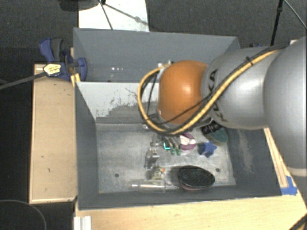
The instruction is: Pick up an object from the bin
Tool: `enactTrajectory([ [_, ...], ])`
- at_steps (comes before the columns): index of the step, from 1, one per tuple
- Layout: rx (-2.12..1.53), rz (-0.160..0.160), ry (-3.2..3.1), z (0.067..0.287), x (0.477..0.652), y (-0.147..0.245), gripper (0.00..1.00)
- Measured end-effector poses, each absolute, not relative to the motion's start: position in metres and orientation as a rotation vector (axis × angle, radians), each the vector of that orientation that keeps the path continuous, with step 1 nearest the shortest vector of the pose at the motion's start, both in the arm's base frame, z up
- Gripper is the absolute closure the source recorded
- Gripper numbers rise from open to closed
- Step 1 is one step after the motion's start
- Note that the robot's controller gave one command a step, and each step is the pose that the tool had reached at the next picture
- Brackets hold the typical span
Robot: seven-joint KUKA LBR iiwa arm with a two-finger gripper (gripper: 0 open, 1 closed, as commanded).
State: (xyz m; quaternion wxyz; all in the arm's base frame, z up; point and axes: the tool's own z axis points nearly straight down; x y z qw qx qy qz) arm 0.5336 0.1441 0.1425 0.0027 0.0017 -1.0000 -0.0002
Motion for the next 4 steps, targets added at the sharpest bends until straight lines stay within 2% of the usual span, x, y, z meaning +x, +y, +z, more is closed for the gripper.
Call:
enactTrajectory([
  [1, 0.231, 0.004, -3.132, 0.103, 0.524, 0.051, 0.00],
  [2, 0.780, 0.002, -3.059, 0.083, 0.581, 0.001, 0.00],
  [3, 0.378, 0.000, -3.129, 0.073, 0.585, -0.015, 0.00],
  [4, 0.372, -0.001, -3.120, 0.073, 0.583, -0.015, 1.00],
])
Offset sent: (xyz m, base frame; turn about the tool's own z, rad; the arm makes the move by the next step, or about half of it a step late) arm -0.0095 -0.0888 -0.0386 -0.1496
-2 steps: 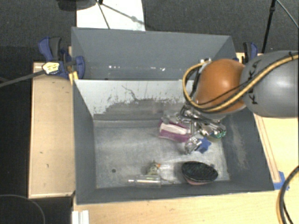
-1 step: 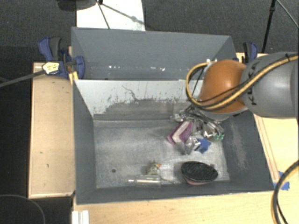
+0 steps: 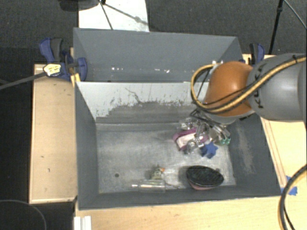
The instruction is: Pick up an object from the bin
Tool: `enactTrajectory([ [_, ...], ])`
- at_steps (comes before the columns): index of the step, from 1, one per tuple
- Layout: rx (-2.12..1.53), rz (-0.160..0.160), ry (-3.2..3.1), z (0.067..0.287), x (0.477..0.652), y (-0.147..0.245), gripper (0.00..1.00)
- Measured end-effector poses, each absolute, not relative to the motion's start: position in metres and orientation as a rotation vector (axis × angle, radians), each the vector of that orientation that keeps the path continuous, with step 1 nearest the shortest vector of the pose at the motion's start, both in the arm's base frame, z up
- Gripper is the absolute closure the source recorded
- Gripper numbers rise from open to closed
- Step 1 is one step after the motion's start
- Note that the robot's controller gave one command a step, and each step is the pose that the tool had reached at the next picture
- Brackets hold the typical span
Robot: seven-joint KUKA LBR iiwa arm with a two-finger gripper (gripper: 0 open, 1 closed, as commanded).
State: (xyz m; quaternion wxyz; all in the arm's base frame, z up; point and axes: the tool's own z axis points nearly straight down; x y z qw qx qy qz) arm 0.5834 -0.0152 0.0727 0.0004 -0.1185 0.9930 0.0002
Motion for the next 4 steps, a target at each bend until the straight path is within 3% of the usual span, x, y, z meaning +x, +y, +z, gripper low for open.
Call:
enactTrajectory([
  [1, -0.831, -0.001, 3.021, 0.206, 0.577, 0.028, 1.00],
  [2, -0.826, 0.001, 3.028, 0.204, 0.576, 0.027, 0.00],
  [3, -0.990, 0.006, 2.987, 0.077, 0.546, 0.043, 0.00],
  [4, -0.978, 0.002, 2.983, 0.082, 0.548, 0.042, 1.00],
])
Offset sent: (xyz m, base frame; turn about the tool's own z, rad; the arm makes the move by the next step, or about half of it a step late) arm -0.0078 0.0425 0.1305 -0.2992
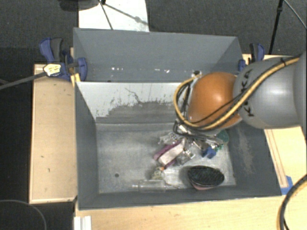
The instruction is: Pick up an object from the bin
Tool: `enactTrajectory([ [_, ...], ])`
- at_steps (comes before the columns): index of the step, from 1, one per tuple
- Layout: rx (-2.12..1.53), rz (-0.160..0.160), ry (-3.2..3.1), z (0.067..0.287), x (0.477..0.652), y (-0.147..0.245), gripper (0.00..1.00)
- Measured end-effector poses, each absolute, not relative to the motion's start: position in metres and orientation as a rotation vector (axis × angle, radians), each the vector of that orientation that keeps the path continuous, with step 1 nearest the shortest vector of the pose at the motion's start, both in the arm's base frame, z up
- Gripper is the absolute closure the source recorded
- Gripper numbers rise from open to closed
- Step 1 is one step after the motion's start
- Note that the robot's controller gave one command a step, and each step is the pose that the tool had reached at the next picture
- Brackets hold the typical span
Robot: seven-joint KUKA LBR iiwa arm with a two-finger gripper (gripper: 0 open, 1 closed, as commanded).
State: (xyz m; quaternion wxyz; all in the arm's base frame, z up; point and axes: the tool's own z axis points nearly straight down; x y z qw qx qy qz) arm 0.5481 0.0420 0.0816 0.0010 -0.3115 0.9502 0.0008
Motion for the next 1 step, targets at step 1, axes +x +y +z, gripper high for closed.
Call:
enactTrajectory([
  [1, -1.205, -0.004, 2.892, 0.2335, 0.5410, 0.0390, 1.00],
])
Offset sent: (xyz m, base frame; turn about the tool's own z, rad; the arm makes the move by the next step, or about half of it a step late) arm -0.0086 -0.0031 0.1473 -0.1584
